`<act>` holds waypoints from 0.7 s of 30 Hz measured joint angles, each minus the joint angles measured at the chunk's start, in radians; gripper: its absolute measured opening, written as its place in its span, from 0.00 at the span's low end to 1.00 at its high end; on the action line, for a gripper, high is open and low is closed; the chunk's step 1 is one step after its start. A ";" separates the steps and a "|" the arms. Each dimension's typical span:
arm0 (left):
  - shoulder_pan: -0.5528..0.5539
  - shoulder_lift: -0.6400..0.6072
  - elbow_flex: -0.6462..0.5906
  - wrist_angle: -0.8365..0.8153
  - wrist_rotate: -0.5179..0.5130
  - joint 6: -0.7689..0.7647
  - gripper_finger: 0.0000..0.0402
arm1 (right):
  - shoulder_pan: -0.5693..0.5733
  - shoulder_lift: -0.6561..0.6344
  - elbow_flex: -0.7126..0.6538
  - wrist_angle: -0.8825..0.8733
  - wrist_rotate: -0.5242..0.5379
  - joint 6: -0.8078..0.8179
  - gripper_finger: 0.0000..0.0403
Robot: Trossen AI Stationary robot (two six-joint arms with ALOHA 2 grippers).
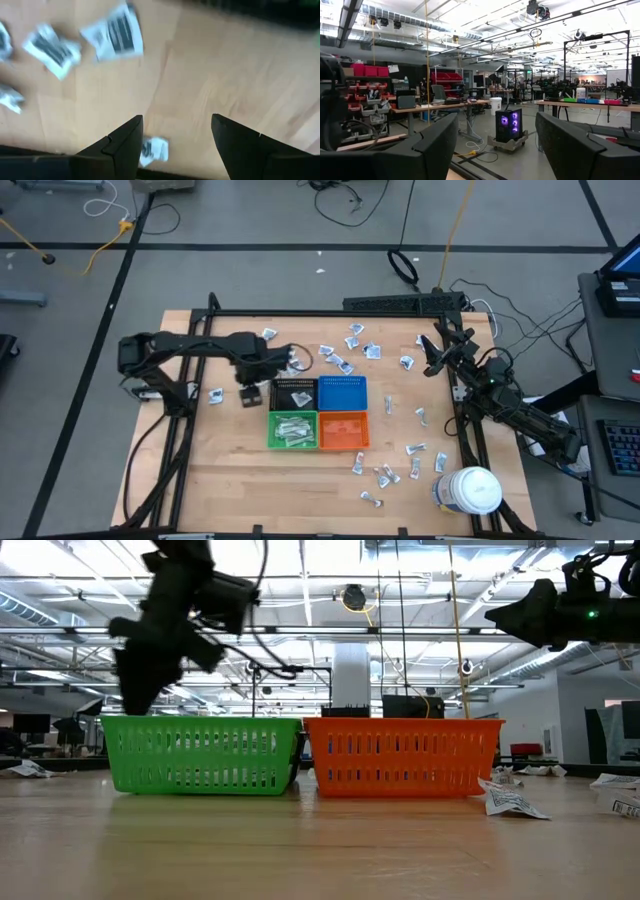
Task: Pick & Place First Aid Supplies
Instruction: Put the towelette pack into the black bin
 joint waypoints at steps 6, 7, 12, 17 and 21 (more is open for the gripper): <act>0.018 -0.155 -0.173 0.032 -0.009 0.022 0.60 | 0.000 0.000 0.000 0.000 0.000 0.000 0.65; 0.024 -0.175 -0.195 0.030 -0.009 0.022 0.60 | 0.000 0.000 0.000 0.000 0.000 0.000 0.65; 0.050 -0.205 -0.254 0.008 -0.008 -0.049 0.60 | 0.000 0.000 0.000 0.000 0.000 0.000 0.65; 0.096 -0.195 -0.290 0.010 0.019 -0.260 0.60 | 0.000 0.000 0.000 0.000 0.000 0.000 0.65; 0.117 -0.196 -0.325 0.017 0.041 -0.468 0.60 | 0.000 0.000 0.000 0.000 0.000 0.000 0.65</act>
